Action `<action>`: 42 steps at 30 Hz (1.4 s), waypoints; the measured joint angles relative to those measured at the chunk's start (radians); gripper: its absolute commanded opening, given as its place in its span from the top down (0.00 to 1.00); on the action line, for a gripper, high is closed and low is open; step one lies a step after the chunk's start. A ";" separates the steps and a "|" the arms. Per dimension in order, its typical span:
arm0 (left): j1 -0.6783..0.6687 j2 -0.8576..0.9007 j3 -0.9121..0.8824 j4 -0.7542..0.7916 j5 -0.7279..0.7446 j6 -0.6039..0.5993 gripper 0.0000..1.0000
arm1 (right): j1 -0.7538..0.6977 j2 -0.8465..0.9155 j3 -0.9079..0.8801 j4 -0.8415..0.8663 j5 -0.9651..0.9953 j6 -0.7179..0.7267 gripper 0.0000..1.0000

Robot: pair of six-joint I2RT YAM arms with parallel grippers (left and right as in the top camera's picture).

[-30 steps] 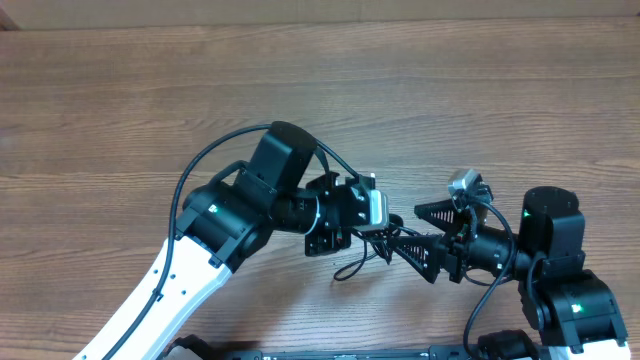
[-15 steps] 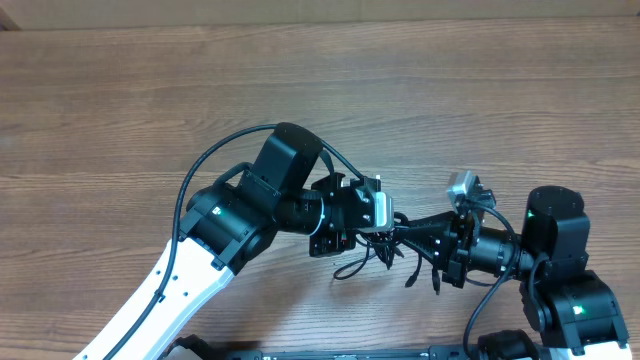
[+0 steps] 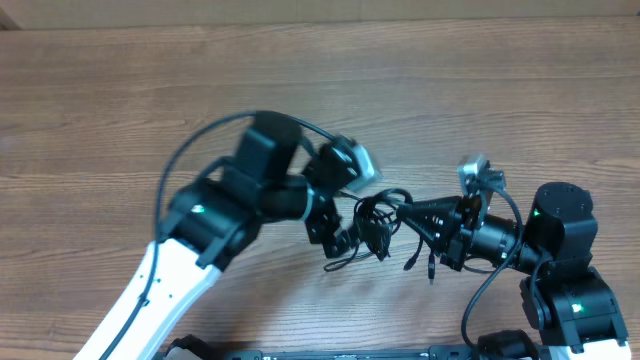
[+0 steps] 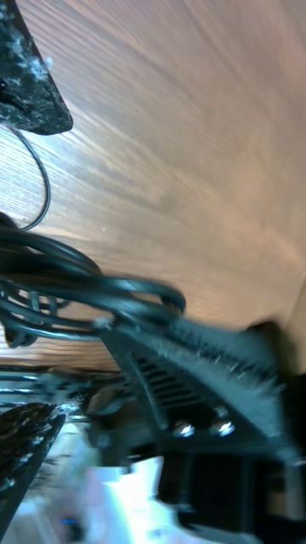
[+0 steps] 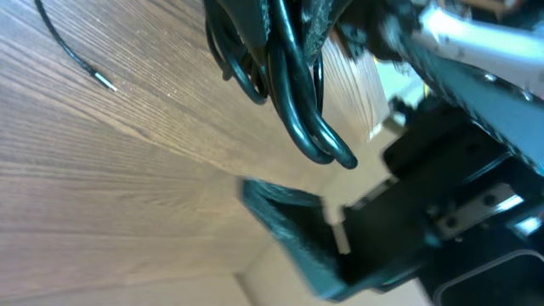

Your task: Untangle cables

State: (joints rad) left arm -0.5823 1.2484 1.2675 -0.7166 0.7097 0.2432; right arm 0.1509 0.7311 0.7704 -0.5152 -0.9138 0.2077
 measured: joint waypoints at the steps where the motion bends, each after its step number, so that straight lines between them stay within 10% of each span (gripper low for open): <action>1: 0.030 -0.019 0.005 0.000 -0.004 -0.047 0.00 | 0.000 0.000 0.000 0.018 0.016 0.048 0.96; 8: 0.116 -0.174 0.022 -0.074 -0.011 -0.127 0.00 | 0.000 0.001 0.000 0.245 0.056 0.333 0.96; 20: 0.119 -0.253 0.026 -0.134 -0.032 0.164 0.00 | 0.000 0.002 0.000 0.685 0.011 0.752 0.96; 30: 0.119 -0.256 0.026 -0.038 -0.085 0.240 0.01 | 0.000 0.002 0.001 0.833 -0.120 0.886 0.96; 42: 0.119 -0.171 0.027 -0.016 0.224 0.367 0.01 | 0.000 0.002 0.001 0.942 -0.224 0.915 0.96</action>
State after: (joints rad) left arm -0.4629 1.0771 1.2942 -0.7322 0.9340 0.6102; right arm 0.1509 0.7330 0.7712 0.4271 -1.1378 1.1225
